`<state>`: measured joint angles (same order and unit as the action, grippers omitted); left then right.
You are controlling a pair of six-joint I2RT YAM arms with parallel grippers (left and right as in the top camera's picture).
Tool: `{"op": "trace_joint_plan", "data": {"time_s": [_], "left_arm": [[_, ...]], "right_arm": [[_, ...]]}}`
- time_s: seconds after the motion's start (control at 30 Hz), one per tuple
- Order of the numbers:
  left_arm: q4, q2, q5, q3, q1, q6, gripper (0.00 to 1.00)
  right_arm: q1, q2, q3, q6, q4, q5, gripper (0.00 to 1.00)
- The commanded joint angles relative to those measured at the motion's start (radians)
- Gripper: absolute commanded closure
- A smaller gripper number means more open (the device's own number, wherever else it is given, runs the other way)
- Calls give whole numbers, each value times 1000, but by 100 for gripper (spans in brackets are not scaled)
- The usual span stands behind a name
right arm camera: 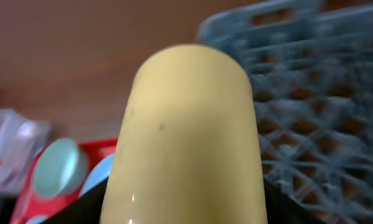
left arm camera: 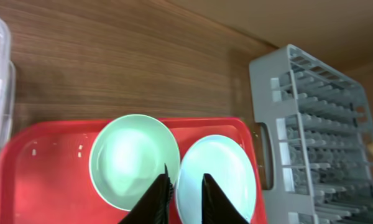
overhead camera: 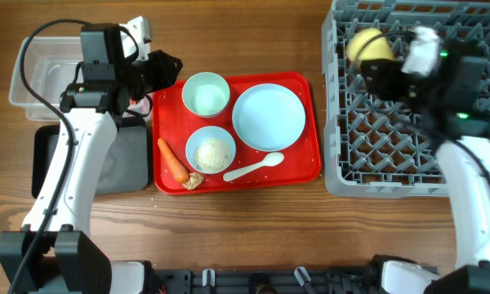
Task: Sort waste into correct bins and load items into the dishwasher rack
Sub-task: 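Place the yellow cup in the dish rack with the right gripper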
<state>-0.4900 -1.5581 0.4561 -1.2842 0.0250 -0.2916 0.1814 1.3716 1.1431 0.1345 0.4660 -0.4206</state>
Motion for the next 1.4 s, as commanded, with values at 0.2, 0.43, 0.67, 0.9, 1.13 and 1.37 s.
{"op": "trace_joint_plan", "data": {"time_s": [0.2, 0.43, 0.67, 0.9, 1.13, 1.37], "left_arm": [[2, -3, -31, -11, 4, 24, 84], [2, -3, -31, -11, 4, 24, 85], [1, -3, -31, -11, 4, 24, 85], [-3, -3, -31, -11, 4, 24, 85], [-2, -3, -31, -11, 4, 24, 85], [-8, -3, -31, -11, 4, 24, 85]], "right_arm": [[265, -21, 149, 1, 297, 322, 59], [421, 38, 149, 3, 357, 353, 58], [483, 171, 149, 26, 399, 364, 57], [492, 237, 148, 29, 406, 379, 38], [491, 238, 149, 31, 323, 294, 0], [491, 216, 149, 52, 225, 22, 0]]}}
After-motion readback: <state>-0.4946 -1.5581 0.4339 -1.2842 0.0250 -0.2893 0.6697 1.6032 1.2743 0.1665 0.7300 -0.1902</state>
